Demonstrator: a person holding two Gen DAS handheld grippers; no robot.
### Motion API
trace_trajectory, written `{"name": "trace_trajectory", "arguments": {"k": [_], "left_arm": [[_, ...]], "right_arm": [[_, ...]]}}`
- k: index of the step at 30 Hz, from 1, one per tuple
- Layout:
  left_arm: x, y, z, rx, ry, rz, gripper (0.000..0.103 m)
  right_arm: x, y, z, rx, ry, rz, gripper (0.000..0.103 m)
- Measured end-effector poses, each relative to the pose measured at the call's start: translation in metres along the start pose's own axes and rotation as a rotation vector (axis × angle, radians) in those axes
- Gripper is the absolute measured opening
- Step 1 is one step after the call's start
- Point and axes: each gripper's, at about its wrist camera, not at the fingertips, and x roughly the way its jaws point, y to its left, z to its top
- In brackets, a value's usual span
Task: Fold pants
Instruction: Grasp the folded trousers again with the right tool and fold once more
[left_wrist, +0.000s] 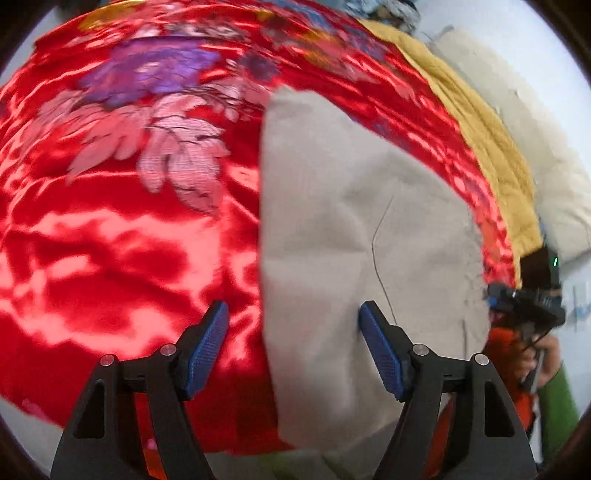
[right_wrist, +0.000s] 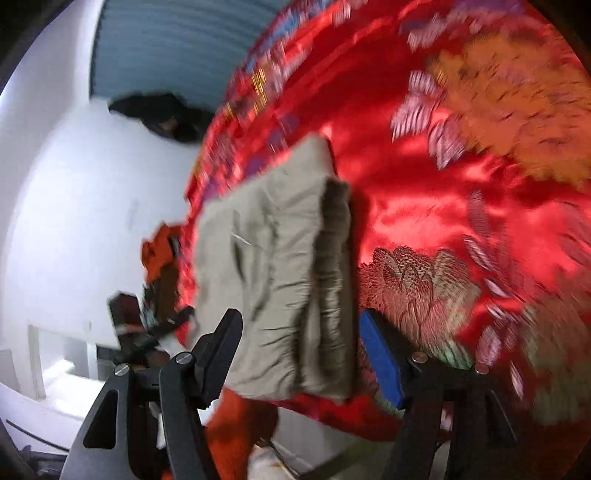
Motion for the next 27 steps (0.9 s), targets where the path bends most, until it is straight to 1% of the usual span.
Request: {"name": "trace_trajectory", "arguments": {"k": [1, 3, 4, 6, 7, 8, 9, 10, 11, 12, 14, 16, 18, 21, 23, 25, 26, 27], "left_arm": [[0.006, -0.004, 0.001, 0.014, 0.016, -0.010, 0.075], [0.019, -0.011, 0.004, 0.020, 0.057, -0.049, 0.075], [0.023, -0.014, 0.005, 0.017, 0.070, -0.053, 0.077], [0.025, -0.020, 0.008, 0.003, 0.084, -0.026, 0.076], [0.023, -0.023, 0.010, 0.002, 0.084, -0.007, 0.065], [0.017, -0.028, 0.009, 0.006, 0.074, 0.030, 0.056], [0.008, -0.034, 0.009, 0.018, 0.065, 0.055, 0.041], [0.001, -0.038, 0.008, 0.023, 0.061, 0.064, 0.031], [-0.009, -0.046, 0.006, 0.032, 0.060, 0.077, 0.028], [-0.018, -0.052, 0.004, 0.045, 0.055, 0.091, 0.024], [-0.036, -0.062, 0.003, 0.073, 0.028, 0.110, 0.023], [-0.054, -0.062, 0.007, 0.083, -0.004, 0.105, 0.022], [-0.075, -0.061, 0.017, 0.078, -0.053, 0.092, 0.022], [-0.104, -0.058, 0.041, 0.088, -0.140, 0.101, 0.022], [-0.114, -0.056, 0.066, 0.099, -0.199, 0.119, 0.022], [-0.122, -0.052, 0.099, 0.094, -0.267, 0.131, 0.022], [-0.124, -0.051, 0.121, 0.095, -0.317, 0.151, 0.023], [-0.123, -0.050, 0.134, 0.099, -0.347, 0.164, 0.025]], "right_arm": [[0.005, 0.000, 0.002, -0.004, 0.013, 0.004, 0.066], [0.018, 0.001, 0.008, 0.009, 0.064, 0.084, 0.067], [0.022, 0.002, 0.011, 0.007, 0.078, 0.080, 0.068], [0.032, 0.004, 0.016, -0.015, 0.103, 0.019, 0.068], [0.035, 0.005, 0.018, -0.017, 0.110, 0.004, 0.067], [0.037, 0.009, 0.018, -0.029, 0.113, -0.029, 0.063], [0.035, 0.017, 0.018, -0.060, 0.112, -0.061, 0.050], [0.031, 0.028, 0.014, -0.112, 0.105, -0.088, 0.042], [0.024, 0.044, 0.009, -0.175, 0.091, -0.106, 0.040], [0.020, 0.055, 0.006, -0.207, 0.085, -0.110, 0.036], [0.008, 0.082, 0.000, -0.271, 0.066, -0.105, 0.033], [-0.002, 0.108, -0.003, -0.337, 0.046, -0.097, 0.031], [-0.007, 0.137, -0.004, -0.394, 0.024, -0.084, 0.031], [-0.013, 0.174, 0.007, -0.455, -0.020, -0.057, 0.031], [-0.015, 0.198, 0.026, -0.501, -0.052, -0.050, 0.031], [-0.013, 0.224, 0.052, -0.541, -0.099, -0.057, 0.031], [-0.011, 0.233, 0.065, -0.547, -0.121, -0.055, 0.031], [-0.010, 0.240, 0.081, -0.554, -0.147, -0.059, 0.031]]}}
